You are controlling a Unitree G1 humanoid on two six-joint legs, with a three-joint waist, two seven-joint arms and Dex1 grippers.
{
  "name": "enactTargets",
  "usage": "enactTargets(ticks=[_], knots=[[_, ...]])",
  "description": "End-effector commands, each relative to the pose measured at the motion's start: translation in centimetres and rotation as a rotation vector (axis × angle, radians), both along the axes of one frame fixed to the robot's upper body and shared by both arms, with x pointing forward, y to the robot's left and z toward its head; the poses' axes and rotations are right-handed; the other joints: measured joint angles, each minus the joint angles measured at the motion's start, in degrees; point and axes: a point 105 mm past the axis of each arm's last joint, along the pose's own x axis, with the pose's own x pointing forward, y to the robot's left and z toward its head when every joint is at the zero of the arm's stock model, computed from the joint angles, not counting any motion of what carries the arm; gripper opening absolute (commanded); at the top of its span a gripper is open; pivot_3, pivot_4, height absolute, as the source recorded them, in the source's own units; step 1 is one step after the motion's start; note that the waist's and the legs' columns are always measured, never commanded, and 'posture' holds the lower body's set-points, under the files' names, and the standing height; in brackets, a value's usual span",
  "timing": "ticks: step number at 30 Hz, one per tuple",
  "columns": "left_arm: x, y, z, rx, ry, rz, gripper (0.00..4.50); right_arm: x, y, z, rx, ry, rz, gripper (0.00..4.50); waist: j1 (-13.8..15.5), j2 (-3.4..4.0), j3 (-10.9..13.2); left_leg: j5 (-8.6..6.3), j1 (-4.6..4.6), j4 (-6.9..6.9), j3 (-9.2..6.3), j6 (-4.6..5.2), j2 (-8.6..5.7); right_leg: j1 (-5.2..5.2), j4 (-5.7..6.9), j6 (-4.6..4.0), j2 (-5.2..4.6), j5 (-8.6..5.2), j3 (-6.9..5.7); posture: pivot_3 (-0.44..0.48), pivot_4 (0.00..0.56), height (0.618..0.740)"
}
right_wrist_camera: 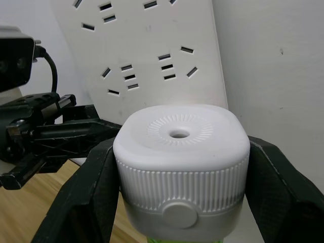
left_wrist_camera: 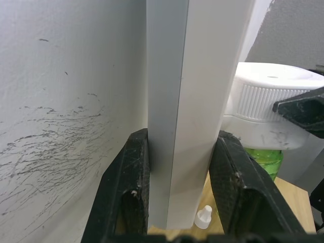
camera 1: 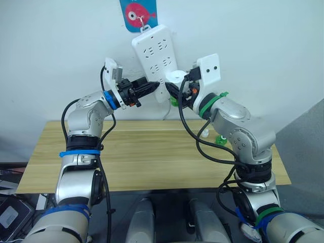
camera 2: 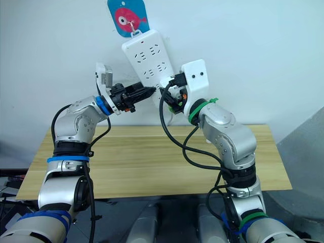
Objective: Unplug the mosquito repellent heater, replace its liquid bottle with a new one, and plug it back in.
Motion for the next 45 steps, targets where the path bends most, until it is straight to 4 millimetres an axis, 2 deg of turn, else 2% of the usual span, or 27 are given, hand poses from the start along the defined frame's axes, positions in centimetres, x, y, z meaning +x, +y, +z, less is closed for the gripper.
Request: enactTargets(ticks=[1,4,5,10,16,18,20,26,33,36,40,43,45], knots=[[-1.2,-2.3,0.9,0.009,-0.057,-0.111,1.31,0.1,0.3,-0.4,-0.058,-0.028,-0.003,3.37,0.0,0.00,0.0,0.00,0.00,0.00,0.00,0.00,0.00,0.00,-0.01,0.00,0.00,0.00,0.00,0.148,0.199,0.740],[-1.0,-2.1,0.8,0.020,-0.058,-0.099,1.31,-0.7,-0.1,-0.3,-0.076,-0.054,0.009,4.30,0.4,-0.01,0.0,0.00,-0.02,-0.04,0.00,0.00,-0.02,0.01,-0.06,0.01,-0.01,-0.01,-0.01,0.146,0.198,0.740],[-0.9,-2.0,0.7,0.021,-0.058,-0.097,1.31,-1.0,-0.3,-0.3,-0.082,-0.059,0.012,4.48,0.6,-0.01,0.0,0.01,-0.09,-0.05,0.02,0.00,0.02,0.00,-0.08,0.03,-0.01,-0.03,-0.05,0.146,0.198,0.740],[-0.8,-1.8,0.3,0.033,-0.055,-0.087,1.31,-3.1,-1.7,-0.8,-0.110,-0.047,0.029,4.48,1.3,-0.04,-0.1,0.02,-0.28,-0.65,-0.01,-0.03,-0.07,-0.05,-0.78,-0.08,-0.23,0.06,-0.19,0.139,0.194,0.740],[-0.3,-0.7,-0.5,0.063,-0.043,-0.044,1.31,-5.4,-4.2,-2.8,-0.149,0.031,0.041,4.48,1.2,-0.04,-0.2,0.01,-0.44,-0.81,-0.15,-0.03,-0.16,-0.07,-0.92,-0.04,-0.58,0.04,-0.45,0.133,0.190,0.740],[0.0,0.1,-0.7,0.076,-0.031,-0.024,2.03,-5.6,-4.9,-3.4,-0.161,0.050,0.041,4.50,1.1,-0.04,-0.2,0.01,-0.43,-0.78,-0.11,-0.03,-0.20,-0.06,-0.92,-0.03,-0.61,0.03,-0.45,0.133,0.188,0.740],[0.2,1.0,-0.8,0.090,-0.027,0.000,2.54,-5.4,-5.3,-3.5,-0.164,0.056,0.040,4.50,0.9,-0.04,-0.2,0.01,-0.38,-0.77,-0.03,-0.02,-0.26,-0.06,-0.93,0.03,-0.60,0.00,-0.44,0.141,0.189,0.740],[0.3,3.4,-0.6,0.123,-0.046,0.075,4.42,-4.5,-5.4,-3.9,-0.142,0.066,0.039,4.50,0.9,-0.05,-0.2,0.04,-0.32,-0.74,-0.03,-0.01,-0.12,-0.07,-0.87,0.07,-0.51,-0.02,-0.45,0.177,0.191,0.740],[-0.5,5.9,0.3,0.172,-0.065,0.124,4.48,-4.3,-4.6,-4.4,-0.117,0.070,0.089,4.50,1.1,-0.04,-0.2,0.04,-0.36,-0.79,-0.04,-0.01,-0.18,-0.08,-0.89,-0.04,-0.55,0.04,-0.46,0.208,0.199,0.740],[-1.4,6.9,0.5,0.223,-0.073,0.124,4.48,-4.5,-3.6,-4.4,-0.105,0.061,0.150,4.50,1.0,-0.04,-0.2,0.04,-0.35,-0.79,-0.05,-0.01,-0.16,-0.08,-0.88,-0.03,-0.55,0.03,-0.48,0.219,0.202,0.740],[-3.0,7.2,0.3,0.289,-0.062,0.062,4.50,-5.3,-1.8,-4.1,-0.088,0.041,0.258,3.59,1.2,-0.04,-0.2,0.04,-0.34,-0.79,-0.08,-0.01,-0.11,-0.07,-0.87,-0.01,-0.55,0.02,-0.50,0.228,0.205,0.740],[-5.4,6.6,-0.3,0.346,-0.021,-0.056,4.50,-5.9,0.1,-4.1,-0.079,0.025,0.348,2.42,1.0,-0.05,-0.2,0.04,-0.33,-0.79,-0.04,-0.01,-0.12,-0.07,-0.88,0.00,-0.55,0.01,-0.47,0.230,0.206,0.740],[-7.3,5.3,-0.5,0.360,0.001,-0.146,4.50,-5.3,1.4,-3.9,-0.064,0.007,0.352,1.68,1.0,-0.04,-0.2,0.04,-0.32,-0.81,-0.03,-0.01,-0.07,-0.08,-0.89,0.00,-0.59,0.00,-0.45,0.238,0.208,0.740]])
